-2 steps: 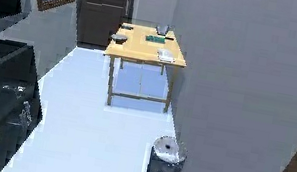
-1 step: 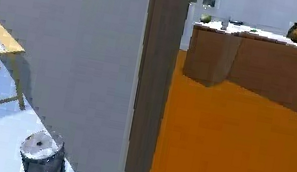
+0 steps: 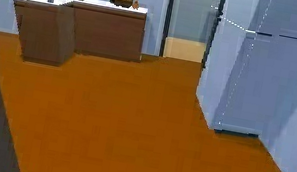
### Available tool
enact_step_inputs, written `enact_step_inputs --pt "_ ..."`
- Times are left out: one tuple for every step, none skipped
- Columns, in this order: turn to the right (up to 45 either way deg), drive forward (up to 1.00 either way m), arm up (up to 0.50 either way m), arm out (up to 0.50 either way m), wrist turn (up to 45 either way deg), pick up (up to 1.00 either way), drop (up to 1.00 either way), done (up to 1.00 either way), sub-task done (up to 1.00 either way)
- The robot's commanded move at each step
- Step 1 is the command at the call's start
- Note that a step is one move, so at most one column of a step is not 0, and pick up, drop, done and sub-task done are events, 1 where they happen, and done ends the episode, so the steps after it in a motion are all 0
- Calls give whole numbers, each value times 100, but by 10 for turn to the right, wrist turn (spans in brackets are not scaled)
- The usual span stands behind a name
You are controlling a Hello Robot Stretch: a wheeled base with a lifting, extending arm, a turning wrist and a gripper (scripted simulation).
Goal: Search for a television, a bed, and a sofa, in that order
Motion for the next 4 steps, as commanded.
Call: enact_step_inputs --pt "0 100 0 0 0 0 0 0 0" --pt "30 0 0 0 0 0 0 0 0" --pt "0 100 0 0 0 0 0 0 0" --pt "0 85 0 0 0 0 0 0 0"
